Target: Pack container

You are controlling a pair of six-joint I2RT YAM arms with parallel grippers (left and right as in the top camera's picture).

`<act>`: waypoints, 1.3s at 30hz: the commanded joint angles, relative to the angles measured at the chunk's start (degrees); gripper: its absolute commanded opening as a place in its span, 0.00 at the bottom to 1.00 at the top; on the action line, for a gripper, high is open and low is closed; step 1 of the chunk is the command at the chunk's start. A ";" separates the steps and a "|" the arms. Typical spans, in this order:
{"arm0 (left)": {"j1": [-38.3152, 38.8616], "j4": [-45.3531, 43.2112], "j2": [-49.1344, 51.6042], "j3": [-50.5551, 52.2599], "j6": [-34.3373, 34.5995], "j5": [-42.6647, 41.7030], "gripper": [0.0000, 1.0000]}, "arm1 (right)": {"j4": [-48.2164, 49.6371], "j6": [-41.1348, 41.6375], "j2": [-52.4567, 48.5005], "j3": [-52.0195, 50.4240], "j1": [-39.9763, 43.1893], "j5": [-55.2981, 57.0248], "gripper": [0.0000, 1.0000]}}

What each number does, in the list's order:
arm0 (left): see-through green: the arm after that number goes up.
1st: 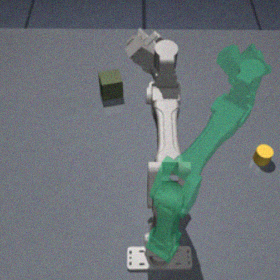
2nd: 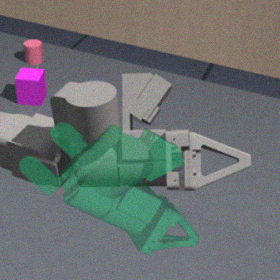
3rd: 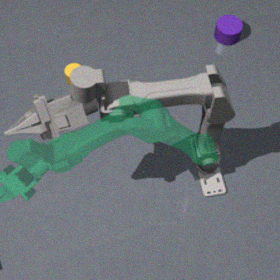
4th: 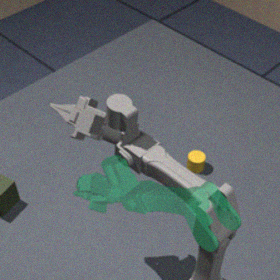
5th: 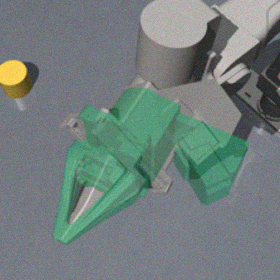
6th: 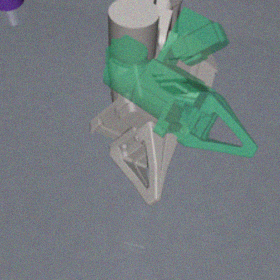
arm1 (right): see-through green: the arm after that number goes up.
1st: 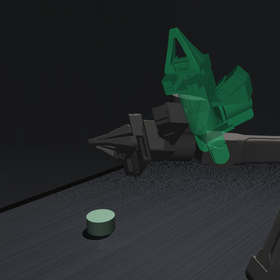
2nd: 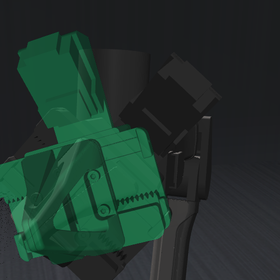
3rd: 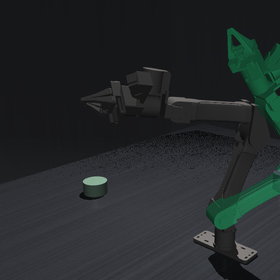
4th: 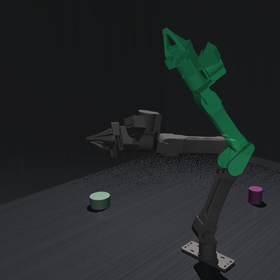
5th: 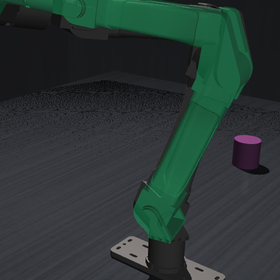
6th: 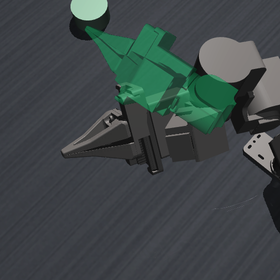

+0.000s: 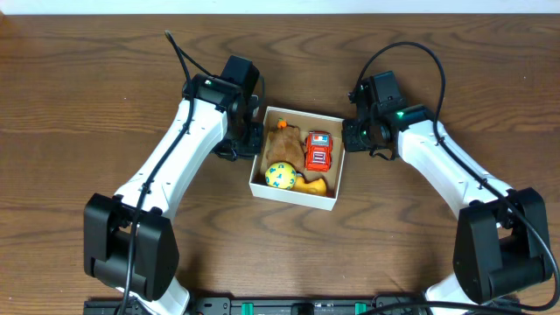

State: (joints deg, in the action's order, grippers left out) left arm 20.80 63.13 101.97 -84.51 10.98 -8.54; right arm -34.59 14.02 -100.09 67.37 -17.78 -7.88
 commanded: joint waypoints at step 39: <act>-2.71 3.30 -8.13 -4.94 2.23 0.46 0.24 | -5.18 0.35 -0.42 -0.31 1.77 -2.34 0.17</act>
State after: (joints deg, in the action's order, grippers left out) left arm 16.84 66.04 98.41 -87.77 12.69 -8.99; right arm -38.28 15.03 -100.14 67.24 -16.84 -4.82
